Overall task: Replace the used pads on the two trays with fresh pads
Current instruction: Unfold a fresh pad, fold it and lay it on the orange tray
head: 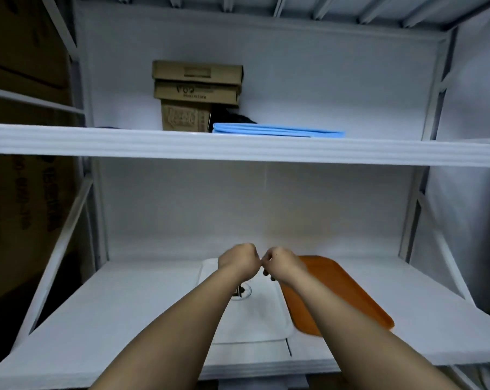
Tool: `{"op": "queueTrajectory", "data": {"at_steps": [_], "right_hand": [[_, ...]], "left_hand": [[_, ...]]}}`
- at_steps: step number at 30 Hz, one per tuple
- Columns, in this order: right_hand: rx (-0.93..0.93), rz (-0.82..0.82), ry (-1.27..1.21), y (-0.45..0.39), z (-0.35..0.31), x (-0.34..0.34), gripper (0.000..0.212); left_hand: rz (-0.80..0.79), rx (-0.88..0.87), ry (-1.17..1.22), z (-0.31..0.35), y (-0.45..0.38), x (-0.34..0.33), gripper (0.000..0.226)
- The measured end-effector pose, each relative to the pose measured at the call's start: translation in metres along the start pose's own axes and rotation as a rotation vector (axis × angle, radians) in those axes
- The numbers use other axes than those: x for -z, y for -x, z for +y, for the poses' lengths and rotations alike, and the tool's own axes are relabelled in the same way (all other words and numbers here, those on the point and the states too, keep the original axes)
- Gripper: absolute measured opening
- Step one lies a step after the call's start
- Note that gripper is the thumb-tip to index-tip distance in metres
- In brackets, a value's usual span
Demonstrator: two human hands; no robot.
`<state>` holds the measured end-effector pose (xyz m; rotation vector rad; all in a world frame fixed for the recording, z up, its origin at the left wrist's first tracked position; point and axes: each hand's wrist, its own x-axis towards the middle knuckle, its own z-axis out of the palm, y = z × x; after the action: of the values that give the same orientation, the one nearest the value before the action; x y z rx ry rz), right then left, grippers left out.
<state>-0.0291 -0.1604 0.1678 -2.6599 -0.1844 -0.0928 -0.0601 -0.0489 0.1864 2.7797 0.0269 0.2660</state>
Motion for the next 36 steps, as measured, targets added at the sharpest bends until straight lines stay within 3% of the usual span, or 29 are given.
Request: {"op": "queueTrajectory", "data": {"at_steps": [6, 13, 19, 23, 30, 36], "right_hand": [[0.083, 0.185, -0.023, -0.004, -0.033, 0.059, 0.029], [0.158, 0.493, -0.05, 0.014, -0.063, 0.131, 0.025], [0.238, 0.653, -0.097, 0.039, -0.077, 0.176, 0.025], [0.302, 0.683, -0.108, 0.045, -0.085, 0.202, 0.024], [0.274, 0.702, 0.056, 0.022, -0.101, 0.256, 0.024], [0.187, 0.612, 0.188, -0.004, -0.099, 0.278, 0.025]], "left_hand": [[0.153, -0.09, 0.007, 0.021, -0.013, 0.055, 0.028], [0.454, -0.209, -0.01, 0.056, 0.002, 0.125, 0.026], [0.643, -0.353, -0.027, 0.069, 0.011, 0.164, 0.025], [0.653, -0.383, 0.006, 0.075, 0.01, 0.194, 0.021], [0.59, -0.272, -0.021, 0.082, -0.018, 0.248, 0.022], [0.404, -0.146, -0.078, 0.079, -0.05, 0.268, 0.022]]}}
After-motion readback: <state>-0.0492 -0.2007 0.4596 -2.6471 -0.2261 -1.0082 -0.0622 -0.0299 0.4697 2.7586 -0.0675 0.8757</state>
